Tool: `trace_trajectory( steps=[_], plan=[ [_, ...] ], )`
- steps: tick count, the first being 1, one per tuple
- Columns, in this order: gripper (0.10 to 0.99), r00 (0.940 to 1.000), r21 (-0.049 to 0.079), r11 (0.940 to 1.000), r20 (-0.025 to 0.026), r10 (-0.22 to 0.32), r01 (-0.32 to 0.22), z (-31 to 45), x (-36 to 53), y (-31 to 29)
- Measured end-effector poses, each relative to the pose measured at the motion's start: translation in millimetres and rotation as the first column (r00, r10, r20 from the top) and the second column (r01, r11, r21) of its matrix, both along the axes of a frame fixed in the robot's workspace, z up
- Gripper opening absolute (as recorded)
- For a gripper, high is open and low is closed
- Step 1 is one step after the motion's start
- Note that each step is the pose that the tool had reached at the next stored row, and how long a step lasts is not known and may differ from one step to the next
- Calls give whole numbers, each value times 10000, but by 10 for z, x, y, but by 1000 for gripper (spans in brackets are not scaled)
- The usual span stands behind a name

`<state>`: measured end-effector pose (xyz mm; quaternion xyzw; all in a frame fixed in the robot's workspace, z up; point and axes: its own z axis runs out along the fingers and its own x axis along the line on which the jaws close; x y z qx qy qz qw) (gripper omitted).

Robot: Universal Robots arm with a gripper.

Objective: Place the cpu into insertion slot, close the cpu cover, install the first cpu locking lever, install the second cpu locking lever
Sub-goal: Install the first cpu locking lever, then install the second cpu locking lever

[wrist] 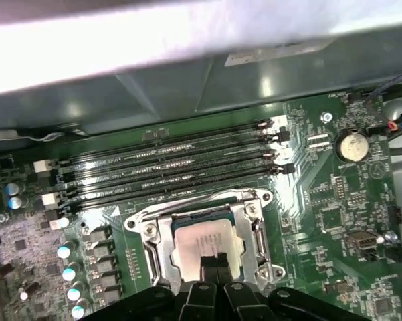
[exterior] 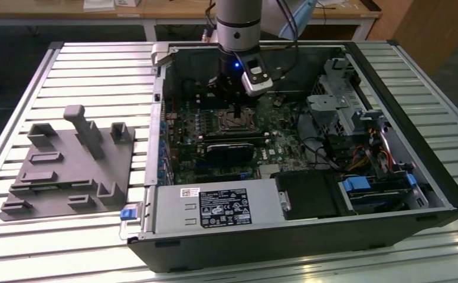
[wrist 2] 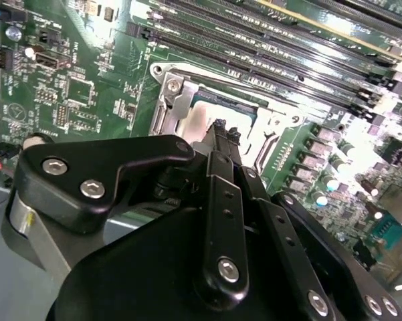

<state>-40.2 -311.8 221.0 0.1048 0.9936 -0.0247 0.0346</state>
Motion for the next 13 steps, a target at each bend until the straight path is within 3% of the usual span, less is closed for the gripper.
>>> trace_trajectory(
  steps=[7, 13],
  plan=[
    [106, 10000, -1, 10000, -1, 88, -88, 179, 0, 0],
    [106, 10000, 0, 10000, -1, 91, -91, 211, 0, 0]
  ],
)
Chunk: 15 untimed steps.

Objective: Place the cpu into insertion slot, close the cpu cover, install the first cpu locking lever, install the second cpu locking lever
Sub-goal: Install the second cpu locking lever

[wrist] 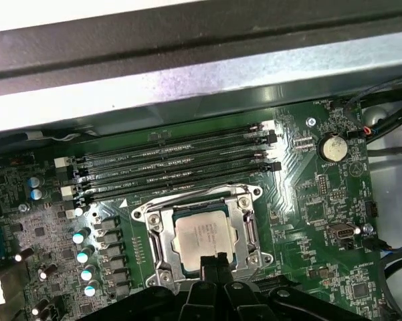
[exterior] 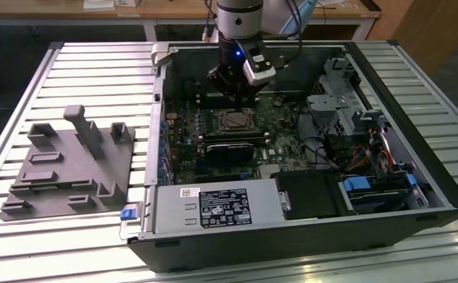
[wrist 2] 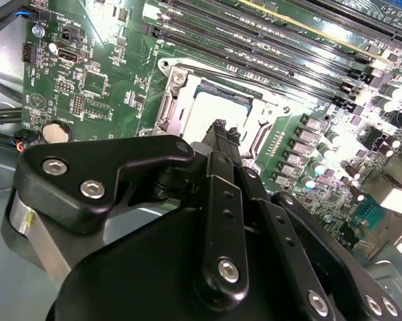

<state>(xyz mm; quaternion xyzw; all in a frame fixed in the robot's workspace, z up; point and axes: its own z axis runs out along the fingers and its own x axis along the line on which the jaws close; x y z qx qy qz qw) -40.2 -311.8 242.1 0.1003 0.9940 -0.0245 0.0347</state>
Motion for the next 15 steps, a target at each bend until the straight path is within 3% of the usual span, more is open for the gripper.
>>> trace_trajectory(
  steps=[8, 15],
  plan=[
    [106, 10000, -4, 10000, -2, 2, -2, 3, 0, -10],
    [106, 10000, -1, 10000, 0, 0, 0, 2, 0, -86]
  ],
)
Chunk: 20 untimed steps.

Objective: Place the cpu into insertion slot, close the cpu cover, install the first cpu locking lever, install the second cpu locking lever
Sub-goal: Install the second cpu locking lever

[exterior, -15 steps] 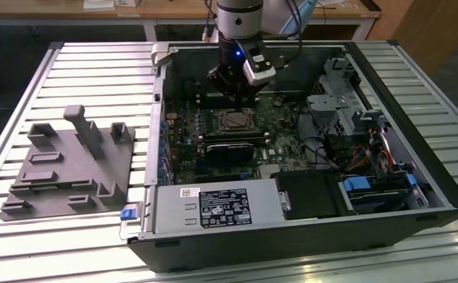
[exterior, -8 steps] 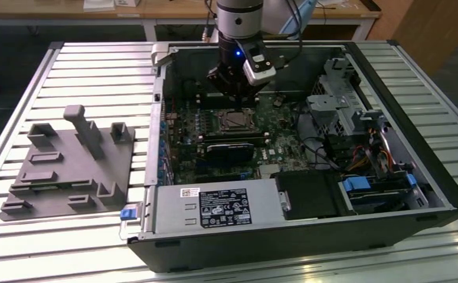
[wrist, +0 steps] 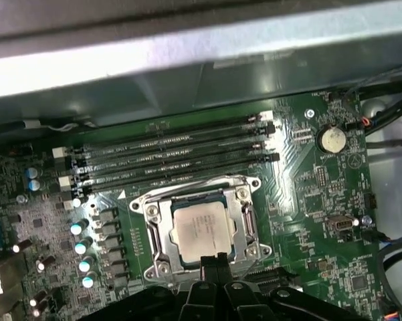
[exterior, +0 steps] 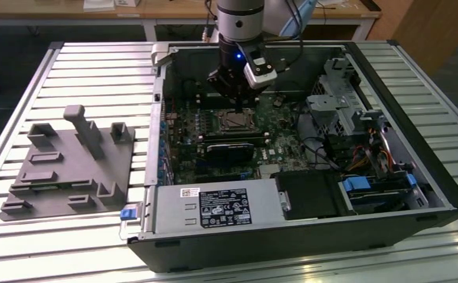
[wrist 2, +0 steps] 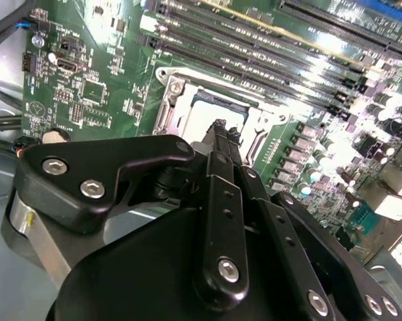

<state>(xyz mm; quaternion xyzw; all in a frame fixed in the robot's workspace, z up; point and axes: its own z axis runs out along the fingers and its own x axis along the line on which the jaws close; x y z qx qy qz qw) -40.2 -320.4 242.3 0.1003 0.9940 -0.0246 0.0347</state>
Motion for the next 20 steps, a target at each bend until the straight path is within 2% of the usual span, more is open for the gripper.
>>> trace_trajectory(
  steps=[5, 12, 18, 20],
  plan=[
    [106, 10000, 0, 10000, 0, 0, 0, -3, 0, -82],
    [106, 10000, 16, 10000, -2, 1, -1, -30, 0, -275],
    [106, 10000, 94, 10000, -5, 0, 0, -57, -11, -353],
    [106, 10000, 138, 9999, -22, 2, -2, -70, -15, -367]
  ],
)
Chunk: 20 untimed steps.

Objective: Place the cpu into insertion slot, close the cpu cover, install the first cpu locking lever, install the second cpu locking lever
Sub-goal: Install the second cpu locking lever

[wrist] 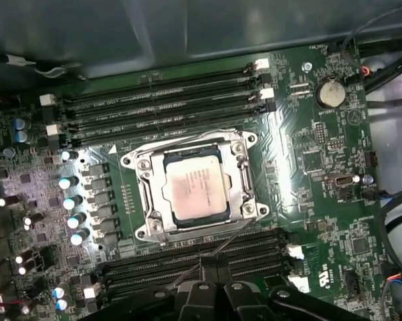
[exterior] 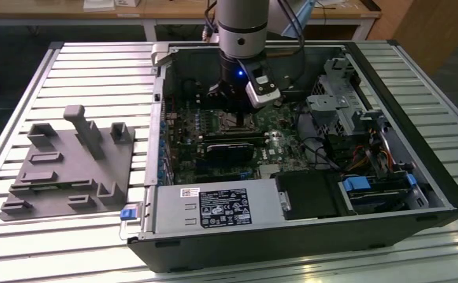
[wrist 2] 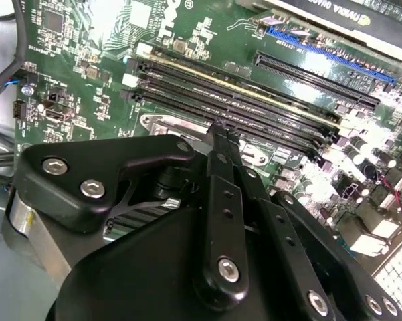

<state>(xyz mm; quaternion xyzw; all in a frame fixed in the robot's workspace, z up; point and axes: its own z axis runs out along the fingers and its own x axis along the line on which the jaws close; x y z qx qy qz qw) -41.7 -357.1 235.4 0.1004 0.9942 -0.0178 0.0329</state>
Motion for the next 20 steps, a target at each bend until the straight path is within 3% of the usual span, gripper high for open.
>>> trace_trajectory(
  steps=[7, 13, 20],
  plan=[
    [106, 9999, 55, 9999, -55, 112, -111, -51, -40, -24],
    [106, 9989, 57, 9989, -58, 469, -469, -95, -92, -40],
    [106, 9986, 58, 9986, -57, 531, -531, -100, -104, -47]
  ],
)
